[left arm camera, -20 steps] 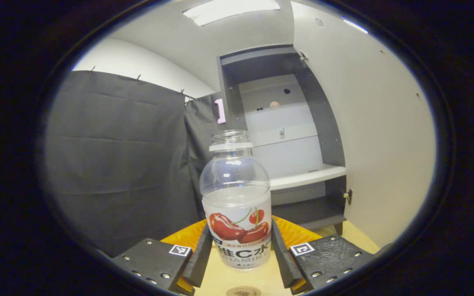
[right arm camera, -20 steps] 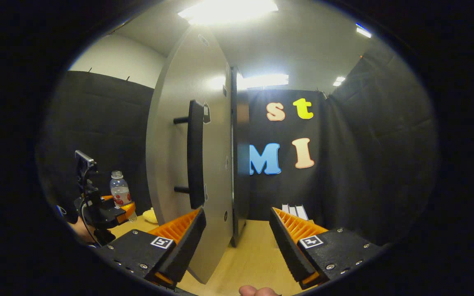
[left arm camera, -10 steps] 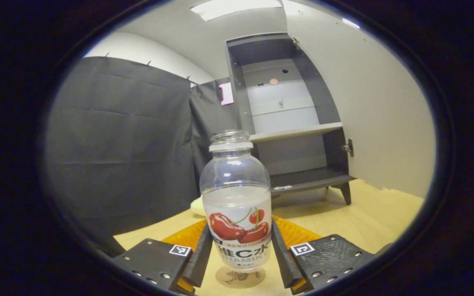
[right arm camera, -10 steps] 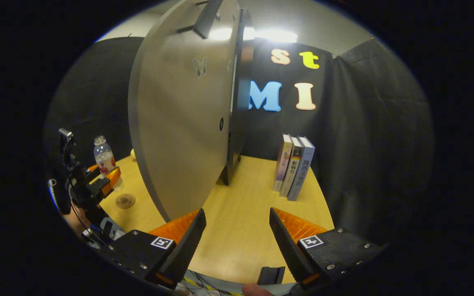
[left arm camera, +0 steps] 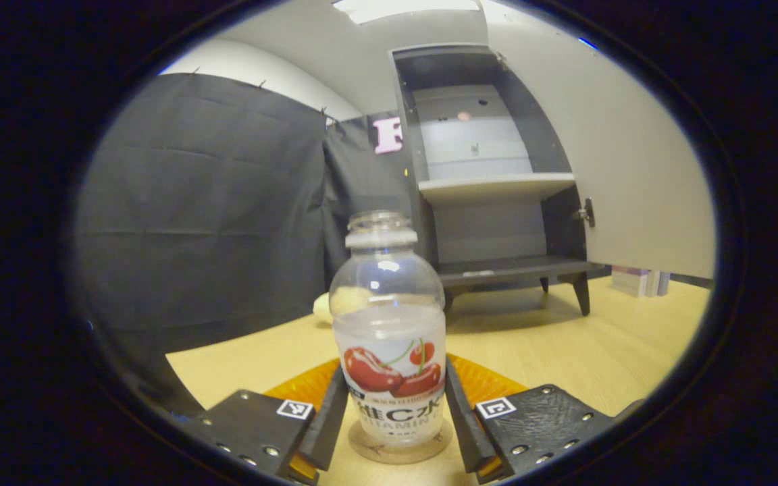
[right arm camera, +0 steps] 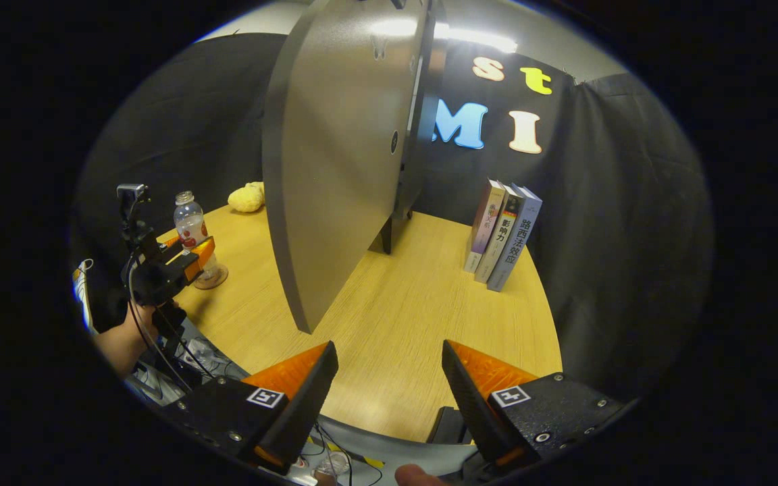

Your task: Open the cabinet door with the right hand, grasp the bottle in the cabinet with the left hand and place it on the coaster, then close the cabinet door with the right hand.

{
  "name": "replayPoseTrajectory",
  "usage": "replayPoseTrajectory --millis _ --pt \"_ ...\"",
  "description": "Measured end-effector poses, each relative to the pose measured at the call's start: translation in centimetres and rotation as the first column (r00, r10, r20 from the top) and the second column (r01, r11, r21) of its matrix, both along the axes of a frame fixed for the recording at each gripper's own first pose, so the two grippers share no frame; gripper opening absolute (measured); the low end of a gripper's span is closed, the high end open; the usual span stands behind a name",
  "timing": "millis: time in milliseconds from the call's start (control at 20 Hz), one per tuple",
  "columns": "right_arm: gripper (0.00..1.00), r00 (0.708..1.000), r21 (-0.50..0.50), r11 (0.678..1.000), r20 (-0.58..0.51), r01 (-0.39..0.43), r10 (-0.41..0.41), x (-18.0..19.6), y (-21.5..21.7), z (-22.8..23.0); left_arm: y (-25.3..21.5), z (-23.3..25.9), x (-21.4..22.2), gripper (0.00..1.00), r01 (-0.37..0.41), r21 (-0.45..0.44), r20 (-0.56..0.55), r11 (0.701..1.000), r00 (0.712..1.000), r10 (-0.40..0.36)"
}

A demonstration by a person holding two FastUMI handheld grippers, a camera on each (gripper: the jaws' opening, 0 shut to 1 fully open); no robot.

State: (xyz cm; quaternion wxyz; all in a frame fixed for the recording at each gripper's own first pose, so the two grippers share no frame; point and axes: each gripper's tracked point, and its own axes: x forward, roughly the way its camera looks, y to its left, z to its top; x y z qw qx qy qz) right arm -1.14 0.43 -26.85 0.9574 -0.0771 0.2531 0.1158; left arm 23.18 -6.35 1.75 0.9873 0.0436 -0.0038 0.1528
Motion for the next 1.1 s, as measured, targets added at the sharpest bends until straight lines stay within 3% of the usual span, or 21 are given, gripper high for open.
replayPoseTrajectory --millis 300,350,500,600,750,850,900,950,1050,1100 --pt "0.95 0.999 -0.019 0.999 -0.003 -0.043 0.043 -1.2 1.2 -0.3 0.0 -1.6 0.0 0.73 0.030 -0.008 -0.094 1.000 0.995 -0.031" --pt "0.95 0.999 -0.012 0.999 -0.001 -0.050 0.050 -1.2 1.6 -0.3 -0.1 -1.9 0.1 0.79 0.042 -0.002 -0.116 0.999 0.992 -0.042" --pt "0.95 0.998 -0.011 0.998 0.013 -0.067 0.068 -1.1 1.9 0.1 -0.3 -2.4 -0.1 0.82 0.082 -0.003 -0.156 0.997 0.984 -0.081" --pt "0.95 0.997 -0.014 0.997 0.017 -0.076 0.076 -0.6 2.0 0.0 -0.3 -2.7 0.0 0.76 0.076 -0.025 -0.160 0.997 0.984 -0.079" --pt "0.95 0.996 -0.013 0.996 0.019 -0.087 0.087 -0.7 2.2 0.0 -0.7 -2.4 0.2 0.78 0.074 -0.031 -0.150 0.997 0.986 -0.078" --pt "0.95 0.995 -0.019 0.995 0.007 -0.097 0.097 -0.8 2.3 -0.5 -0.7 -2.7 0.0 0.74 0.085 -0.027 -0.164 0.996 0.982 -0.088" --pt "0.95 0.995 -0.021 0.995 -0.002 -0.101 0.101 -0.9 2.3 -0.6 -0.5 -2.6 -0.1 0.79 0.082 -0.028 -0.163 0.996 0.983 -0.085" --pt "0.95 0.994 -0.025 0.994 0.000 -0.105 0.105 -1.0 2.2 -0.6 -0.4 -2.4 0.0 0.74 0.079 -0.028 -0.157 0.997 0.984 -0.082" --pt "0.95 0.994 -0.028 0.993 0.007 -0.113 0.113 -1.2 2.2 -0.5 -0.5 -2.3 0.0 0.75 0.078 -0.022 -0.140 0.997 0.987 -0.080" --pt "0.95 0.993 -0.032 0.993 0.005 -0.118 0.118 -1.3 2.2 -0.6 -0.4 -2.3 -0.1 0.70 0.074 -0.018 -0.139 0.997 0.987 -0.076"
